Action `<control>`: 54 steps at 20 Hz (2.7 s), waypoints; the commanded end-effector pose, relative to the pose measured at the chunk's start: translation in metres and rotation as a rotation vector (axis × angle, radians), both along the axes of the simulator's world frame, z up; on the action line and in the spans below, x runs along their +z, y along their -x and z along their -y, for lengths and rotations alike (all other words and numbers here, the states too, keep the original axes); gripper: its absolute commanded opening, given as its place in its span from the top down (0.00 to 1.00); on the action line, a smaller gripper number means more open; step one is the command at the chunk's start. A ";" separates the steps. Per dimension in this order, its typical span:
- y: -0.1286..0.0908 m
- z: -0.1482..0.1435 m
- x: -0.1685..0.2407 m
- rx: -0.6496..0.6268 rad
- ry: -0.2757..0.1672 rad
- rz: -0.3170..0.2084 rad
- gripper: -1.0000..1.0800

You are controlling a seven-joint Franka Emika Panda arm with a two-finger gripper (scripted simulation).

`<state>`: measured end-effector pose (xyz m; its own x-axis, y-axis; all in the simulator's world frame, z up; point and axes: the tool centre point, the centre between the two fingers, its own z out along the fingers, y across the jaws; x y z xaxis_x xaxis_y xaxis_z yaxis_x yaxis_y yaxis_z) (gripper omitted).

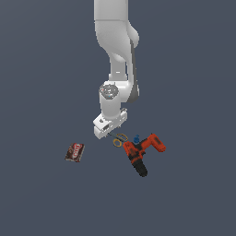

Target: Pick up a designated object from a clutter of objects.

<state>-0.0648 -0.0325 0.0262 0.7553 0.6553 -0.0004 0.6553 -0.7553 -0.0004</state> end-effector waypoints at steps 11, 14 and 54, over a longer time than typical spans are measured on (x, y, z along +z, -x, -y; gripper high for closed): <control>0.000 0.000 -0.018 0.002 0.000 0.001 1.00; 0.000 0.000 -0.018 0.002 0.000 0.001 1.00; -0.088 -0.064 0.222 0.005 -0.001 0.001 1.00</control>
<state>0.0185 0.0278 0.2334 0.7519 0.6592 0.0009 0.6592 -0.7519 -0.0002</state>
